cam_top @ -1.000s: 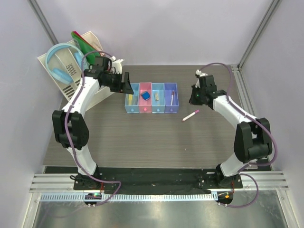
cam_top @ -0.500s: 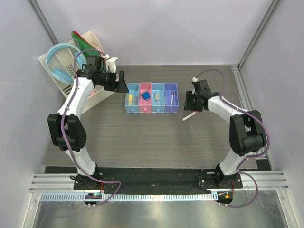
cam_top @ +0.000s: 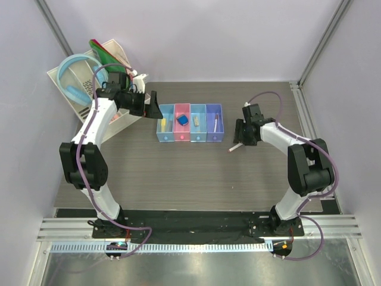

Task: Sort the stationery into containers
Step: Pick up the pen from the center of the board.

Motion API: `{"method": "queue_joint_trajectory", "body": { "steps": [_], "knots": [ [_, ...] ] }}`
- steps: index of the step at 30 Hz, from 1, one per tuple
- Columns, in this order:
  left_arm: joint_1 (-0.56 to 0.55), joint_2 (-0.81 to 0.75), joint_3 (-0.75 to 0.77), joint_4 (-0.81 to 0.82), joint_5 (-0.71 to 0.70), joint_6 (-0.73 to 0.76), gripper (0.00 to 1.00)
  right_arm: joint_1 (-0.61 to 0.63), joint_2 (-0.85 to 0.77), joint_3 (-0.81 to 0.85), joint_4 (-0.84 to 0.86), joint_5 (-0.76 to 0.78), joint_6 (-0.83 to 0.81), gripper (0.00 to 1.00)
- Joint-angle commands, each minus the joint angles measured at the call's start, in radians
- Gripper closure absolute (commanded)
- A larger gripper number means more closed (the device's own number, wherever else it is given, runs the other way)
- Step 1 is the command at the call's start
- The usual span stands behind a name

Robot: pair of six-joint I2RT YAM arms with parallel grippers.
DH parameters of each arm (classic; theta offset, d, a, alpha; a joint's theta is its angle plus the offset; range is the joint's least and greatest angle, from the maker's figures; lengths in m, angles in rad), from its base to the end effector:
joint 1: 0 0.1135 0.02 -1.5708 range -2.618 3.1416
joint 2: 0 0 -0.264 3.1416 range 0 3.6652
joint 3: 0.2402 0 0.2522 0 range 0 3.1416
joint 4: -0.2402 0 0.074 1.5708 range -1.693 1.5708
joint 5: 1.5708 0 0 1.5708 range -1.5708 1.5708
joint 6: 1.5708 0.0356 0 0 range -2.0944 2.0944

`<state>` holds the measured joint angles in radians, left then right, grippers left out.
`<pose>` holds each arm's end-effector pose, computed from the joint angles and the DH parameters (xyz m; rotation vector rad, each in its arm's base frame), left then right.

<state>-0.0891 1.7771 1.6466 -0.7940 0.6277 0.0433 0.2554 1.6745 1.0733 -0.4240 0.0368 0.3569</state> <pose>0.3833 -0.0552 0.3174 0.4190 2.3773 -0.7971 0.3294 0.0847 0.1933 0.1456 2.6011 0.1739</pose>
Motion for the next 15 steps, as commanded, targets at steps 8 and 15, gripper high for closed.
{"method": "queue_joint_trajectory", "body": {
  "steps": [8,15],
  "knots": [
    [0.032,-0.065,-0.048,0.033,0.047,0.012,0.00,0.021,0.192,0.079,0.002,0.103,0.017,0.44],
    [0.054,-0.061,-0.042,0.022,0.064,0.021,0.00,0.030,0.228,0.085,0.016,0.115,0.001,0.66]
  ]
}}
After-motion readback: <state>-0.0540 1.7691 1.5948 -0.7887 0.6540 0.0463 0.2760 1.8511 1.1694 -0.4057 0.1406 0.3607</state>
